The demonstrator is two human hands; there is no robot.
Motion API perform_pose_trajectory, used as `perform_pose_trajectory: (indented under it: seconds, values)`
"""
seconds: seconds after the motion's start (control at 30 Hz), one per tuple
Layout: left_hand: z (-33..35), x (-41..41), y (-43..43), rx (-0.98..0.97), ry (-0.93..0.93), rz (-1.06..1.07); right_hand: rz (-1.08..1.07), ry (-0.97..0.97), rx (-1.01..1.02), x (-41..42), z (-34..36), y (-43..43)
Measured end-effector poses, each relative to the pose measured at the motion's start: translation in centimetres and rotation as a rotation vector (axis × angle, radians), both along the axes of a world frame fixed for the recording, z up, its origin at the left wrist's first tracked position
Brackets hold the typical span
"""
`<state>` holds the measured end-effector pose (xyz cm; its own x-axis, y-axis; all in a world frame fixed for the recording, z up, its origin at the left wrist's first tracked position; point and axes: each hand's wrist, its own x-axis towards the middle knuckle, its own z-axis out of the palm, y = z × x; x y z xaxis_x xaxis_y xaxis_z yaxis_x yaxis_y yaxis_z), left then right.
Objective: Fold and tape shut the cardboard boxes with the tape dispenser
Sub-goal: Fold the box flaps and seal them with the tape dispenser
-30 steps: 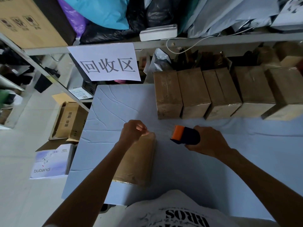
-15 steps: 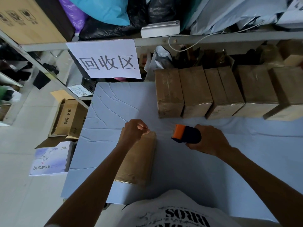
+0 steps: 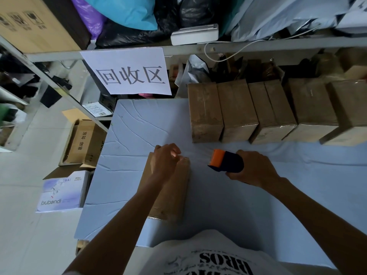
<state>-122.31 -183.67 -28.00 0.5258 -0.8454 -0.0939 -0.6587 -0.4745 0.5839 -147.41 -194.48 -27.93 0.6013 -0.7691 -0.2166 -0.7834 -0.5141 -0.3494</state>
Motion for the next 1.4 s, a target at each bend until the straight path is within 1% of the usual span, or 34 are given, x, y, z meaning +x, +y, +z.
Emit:
perform_pose_trajectory:
  seconds: [0.13, 0.2, 0.3, 0.43, 0.53, 0.6, 0.67, 0.73, 0.83, 0.9, 0.97, 1.0, 1.1, 1.17, 1.23, 1.27, 1.3, 1.33, 1.4]
  values:
    - [-0.6, 0.4, -0.1, 0.034, -0.036, 0.033, 0.000, 0.010, -0.001, 0.0, -0.1, -0.1]
    - [-0.9, 1.0, 0.0, 0.114, -0.037, 0.066, 0.012, 0.023, -0.004, 0.1, -0.1, -0.1]
    - [-0.9, 1.4, 0.2, 0.196, 0.083, 0.161, 0.029, 0.048, -0.001, 0.4, -0.2, 0.1]
    - [-0.1, -0.5, 0.9, 0.219, 0.012, 0.232, 0.031, 0.078, -0.005, 0.5, -0.5, 0.1]
    - [1.1, -3.7, 1.3, 0.192, 0.120, 0.393, 0.032, 0.099, 0.001, 0.1, -0.8, 0.1]
    - [1.1, -4.2, 1.9, 0.337, 0.109, 0.353, 0.021, 0.084, 0.009, -0.1, -0.7, 0.4]
    - [1.5, -3.2, 2.0, 0.389, 0.092, 0.289, 0.010, 0.059, 0.007, -0.3, -0.2, 0.6]
    - [1.8, -1.7, 2.0, 0.363, 0.130, 0.214, -0.010, 0.007, 0.010, -0.4, 0.4, 0.9]
    - [2.7, -0.5, 1.7, 0.294, 0.245, 0.160, -0.023, -0.090, -0.016, -0.3, 1.8, 1.0]
    - [2.8, -0.1, 1.7, 0.267, 0.251, 0.114, -0.024, -0.116, -0.030, -0.1, 2.9, 0.9]
    - [2.7, 0.0, 2.0, 0.283, 0.274, 0.070, -0.015, -0.109, -0.042, 0.3, 3.8, 0.9]
    - [2.6, 0.0, 2.2, 0.291, 0.323, 0.061, -0.006, -0.098, -0.044, 0.5, 3.9, 0.9]
    - [1.8, 0.1, 2.8, 0.294, 0.546, 0.076, 0.026, -0.071, -0.050, 1.3, 3.5, 1.4]
    - [1.5, 0.4, 3.0, 0.306, 0.640, 0.096, 0.035, -0.058, -0.057, 1.9, 2.9, 1.8]
    - [1.3, 0.7, 3.2, 0.292, 0.697, 0.114, 0.031, -0.060, -0.062, 2.4, 2.7, 2.0]
    - [1.4, 0.9, 3.4, 0.273, 0.692, 0.111, 0.034, -0.064, -0.067, 2.6, 2.6, 2.0]
    - [1.4, 1.0, 3.5, 0.236, 0.648, 0.094, 0.037, -0.069, -0.073, 2.9, 2.7, 2.1]
    - [1.5, 1.0, 3.7, 0.180, 0.562, 0.060, 0.035, -0.074, -0.080, 3.3, 2.7, 2.2]
    - [1.9, 0.5, 4.0, 0.052, 0.330, -0.014, 0.019, -0.075, -0.090, 4.1, 3.0, 2.4]
